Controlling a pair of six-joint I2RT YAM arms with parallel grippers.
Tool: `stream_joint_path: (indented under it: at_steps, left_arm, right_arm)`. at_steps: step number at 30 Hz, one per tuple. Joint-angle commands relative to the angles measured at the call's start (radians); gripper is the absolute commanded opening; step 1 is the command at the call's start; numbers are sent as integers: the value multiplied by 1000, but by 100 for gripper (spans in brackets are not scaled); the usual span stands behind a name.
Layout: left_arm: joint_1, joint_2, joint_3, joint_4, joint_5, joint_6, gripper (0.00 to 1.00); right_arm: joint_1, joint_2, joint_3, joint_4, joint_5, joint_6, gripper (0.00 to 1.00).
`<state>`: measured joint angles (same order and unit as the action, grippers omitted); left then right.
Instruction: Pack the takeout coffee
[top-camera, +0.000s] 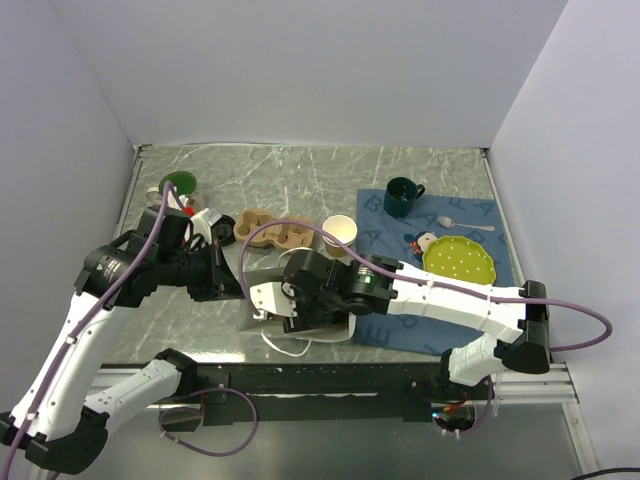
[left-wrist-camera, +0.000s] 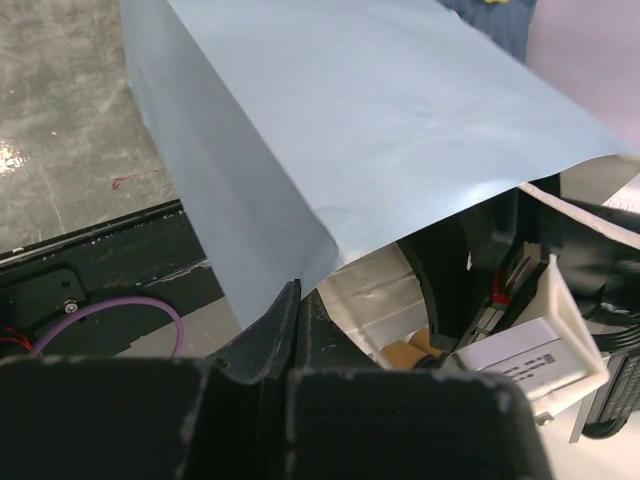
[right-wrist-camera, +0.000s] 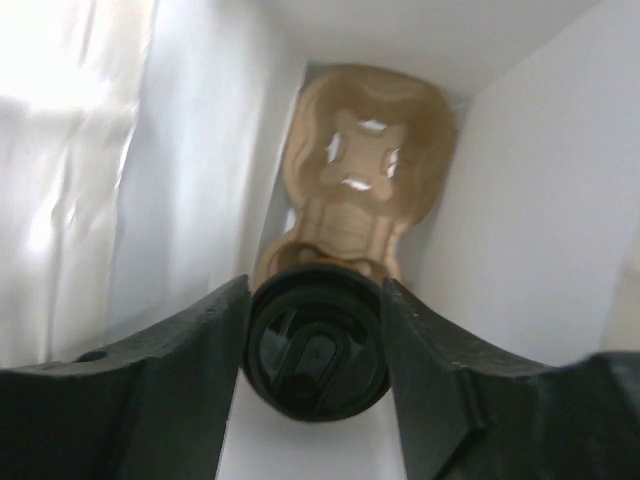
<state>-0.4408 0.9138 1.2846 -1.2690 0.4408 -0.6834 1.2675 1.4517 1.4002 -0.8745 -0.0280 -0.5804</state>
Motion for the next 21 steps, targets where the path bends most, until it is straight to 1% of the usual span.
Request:
stream_joint_path:
  at_steps: [1,7,13,21]
  left_arm:
    - [1,10,68,-36,-39,-39,1]
    - [1,33,105,-62,-59,-53,1]
    - [1,59,143,-99,-70,-74,3]
    - [1,86,139,-104,-53,-94,4]
  right_arm:
    - [6,-11,13,51,-64,14,60]
    - [1,-16,26,63,-108,45,60]
    - [-22,4,57,81,-174,85,59]
    - [-98,48,65,147,-242,116,59]
